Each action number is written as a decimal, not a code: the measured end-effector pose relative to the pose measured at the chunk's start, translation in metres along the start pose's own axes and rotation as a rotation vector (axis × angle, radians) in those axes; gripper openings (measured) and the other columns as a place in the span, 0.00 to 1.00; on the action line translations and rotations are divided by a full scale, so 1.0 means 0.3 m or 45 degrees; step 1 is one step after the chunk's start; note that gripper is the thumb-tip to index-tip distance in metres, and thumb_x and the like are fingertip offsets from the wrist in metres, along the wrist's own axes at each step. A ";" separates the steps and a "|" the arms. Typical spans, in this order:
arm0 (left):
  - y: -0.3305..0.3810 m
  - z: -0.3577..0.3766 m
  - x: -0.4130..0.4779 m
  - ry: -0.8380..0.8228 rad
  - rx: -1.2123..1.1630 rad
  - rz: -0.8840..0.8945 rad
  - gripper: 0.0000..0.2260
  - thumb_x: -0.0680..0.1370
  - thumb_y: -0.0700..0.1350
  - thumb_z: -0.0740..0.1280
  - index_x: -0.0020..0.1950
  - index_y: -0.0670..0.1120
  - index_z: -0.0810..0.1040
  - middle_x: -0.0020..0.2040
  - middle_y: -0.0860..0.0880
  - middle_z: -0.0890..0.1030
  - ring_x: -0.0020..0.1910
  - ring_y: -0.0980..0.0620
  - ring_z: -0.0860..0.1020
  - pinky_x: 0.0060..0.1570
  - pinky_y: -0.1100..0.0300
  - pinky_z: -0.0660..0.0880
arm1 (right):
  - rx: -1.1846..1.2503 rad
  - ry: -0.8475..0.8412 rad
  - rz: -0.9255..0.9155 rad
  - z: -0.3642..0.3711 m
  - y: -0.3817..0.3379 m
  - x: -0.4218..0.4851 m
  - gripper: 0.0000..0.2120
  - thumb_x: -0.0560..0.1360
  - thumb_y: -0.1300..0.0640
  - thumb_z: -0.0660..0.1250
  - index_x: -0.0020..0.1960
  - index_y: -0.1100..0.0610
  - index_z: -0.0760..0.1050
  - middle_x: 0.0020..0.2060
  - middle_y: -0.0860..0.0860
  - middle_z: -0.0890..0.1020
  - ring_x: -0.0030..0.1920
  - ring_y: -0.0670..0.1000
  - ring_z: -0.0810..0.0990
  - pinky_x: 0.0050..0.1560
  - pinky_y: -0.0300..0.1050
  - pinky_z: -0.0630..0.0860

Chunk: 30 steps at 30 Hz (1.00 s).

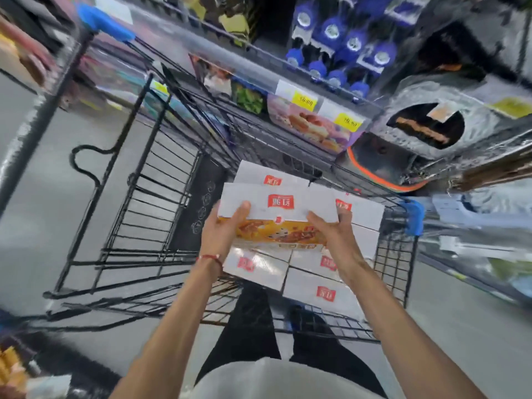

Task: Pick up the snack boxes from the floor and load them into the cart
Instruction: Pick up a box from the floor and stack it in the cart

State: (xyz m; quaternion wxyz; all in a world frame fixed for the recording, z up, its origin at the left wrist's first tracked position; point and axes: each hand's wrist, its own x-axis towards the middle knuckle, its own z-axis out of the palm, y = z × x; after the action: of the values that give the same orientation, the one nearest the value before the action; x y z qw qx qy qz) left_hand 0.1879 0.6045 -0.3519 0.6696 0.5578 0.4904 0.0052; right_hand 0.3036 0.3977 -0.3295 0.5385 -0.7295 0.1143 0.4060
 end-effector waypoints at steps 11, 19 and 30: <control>0.120 -0.026 0.362 -0.271 0.325 0.106 0.26 0.69 0.45 0.80 0.64 0.55 0.76 0.57 0.58 0.82 0.57 0.59 0.79 0.52 0.64 0.78 | -0.031 0.157 -0.107 0.124 -0.019 0.253 0.32 0.78 0.51 0.75 0.72 0.54 0.57 0.64 0.48 0.75 0.61 0.42 0.78 0.53 0.33 0.79; 0.112 0.012 0.532 -0.274 0.403 0.103 0.33 0.69 0.43 0.80 0.71 0.50 0.71 0.60 0.53 0.81 0.59 0.56 0.79 0.52 0.67 0.77 | -0.104 0.235 -0.108 0.176 0.006 0.367 0.34 0.79 0.57 0.73 0.74 0.57 0.53 0.66 0.50 0.72 0.64 0.46 0.76 0.54 0.29 0.78; 0.132 0.048 0.546 -0.202 0.418 0.227 0.34 0.72 0.44 0.78 0.75 0.49 0.68 0.61 0.51 0.79 0.59 0.56 0.77 0.55 0.67 0.77 | -0.064 0.218 -0.091 0.177 -0.021 0.394 0.33 0.81 0.56 0.70 0.76 0.56 0.51 0.58 0.41 0.72 0.58 0.41 0.76 0.46 0.25 0.76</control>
State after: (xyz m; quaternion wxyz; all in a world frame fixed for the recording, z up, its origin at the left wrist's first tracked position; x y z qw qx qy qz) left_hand 0.3040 0.6994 -0.4303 0.6031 0.6994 0.3790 -0.0598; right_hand 0.3586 0.4788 -0.4145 0.5226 -0.7783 0.1234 0.3254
